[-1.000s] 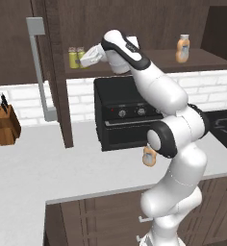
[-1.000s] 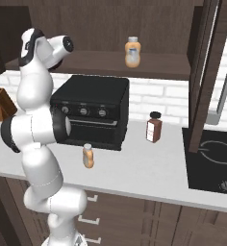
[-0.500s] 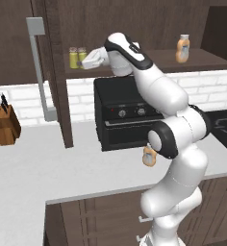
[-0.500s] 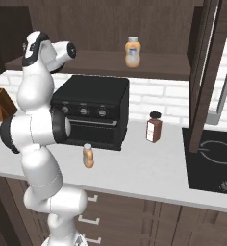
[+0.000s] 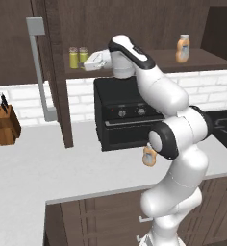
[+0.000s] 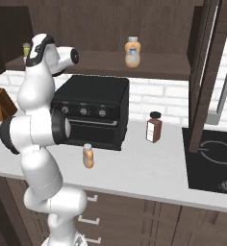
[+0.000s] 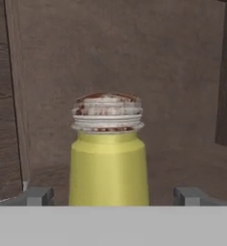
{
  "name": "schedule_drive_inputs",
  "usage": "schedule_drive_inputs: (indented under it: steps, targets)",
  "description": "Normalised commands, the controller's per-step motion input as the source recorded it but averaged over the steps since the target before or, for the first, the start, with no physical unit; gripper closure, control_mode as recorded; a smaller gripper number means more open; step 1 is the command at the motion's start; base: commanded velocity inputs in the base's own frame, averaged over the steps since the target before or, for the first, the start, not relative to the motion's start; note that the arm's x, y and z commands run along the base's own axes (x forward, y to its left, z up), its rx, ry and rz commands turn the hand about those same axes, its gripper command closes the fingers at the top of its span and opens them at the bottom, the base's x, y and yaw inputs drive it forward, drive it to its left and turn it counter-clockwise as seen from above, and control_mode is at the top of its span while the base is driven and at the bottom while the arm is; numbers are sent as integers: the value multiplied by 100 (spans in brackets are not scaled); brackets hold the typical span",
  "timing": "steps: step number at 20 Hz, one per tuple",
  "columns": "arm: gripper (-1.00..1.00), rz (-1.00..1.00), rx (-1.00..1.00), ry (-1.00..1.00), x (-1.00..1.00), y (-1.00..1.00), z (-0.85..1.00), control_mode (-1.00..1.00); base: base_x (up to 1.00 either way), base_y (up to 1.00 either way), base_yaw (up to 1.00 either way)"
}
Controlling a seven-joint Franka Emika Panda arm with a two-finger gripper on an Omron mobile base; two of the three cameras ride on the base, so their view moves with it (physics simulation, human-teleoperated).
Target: Put the shaker and condiment bottle from the counter next to their counterparts in the cabinet.
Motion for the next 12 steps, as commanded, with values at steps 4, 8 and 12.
schedule_drive_inputs:
  steps: [4,8,12]
  targets:
    - [-100,0,5,-1,-19,-1,0,-100,0,0,0]
    - [-100,0,2,-5,-37,-4,0,-100,0,0,0]
    - [-100,0,0,-6,-36,-14,0,-100,0,0,0]
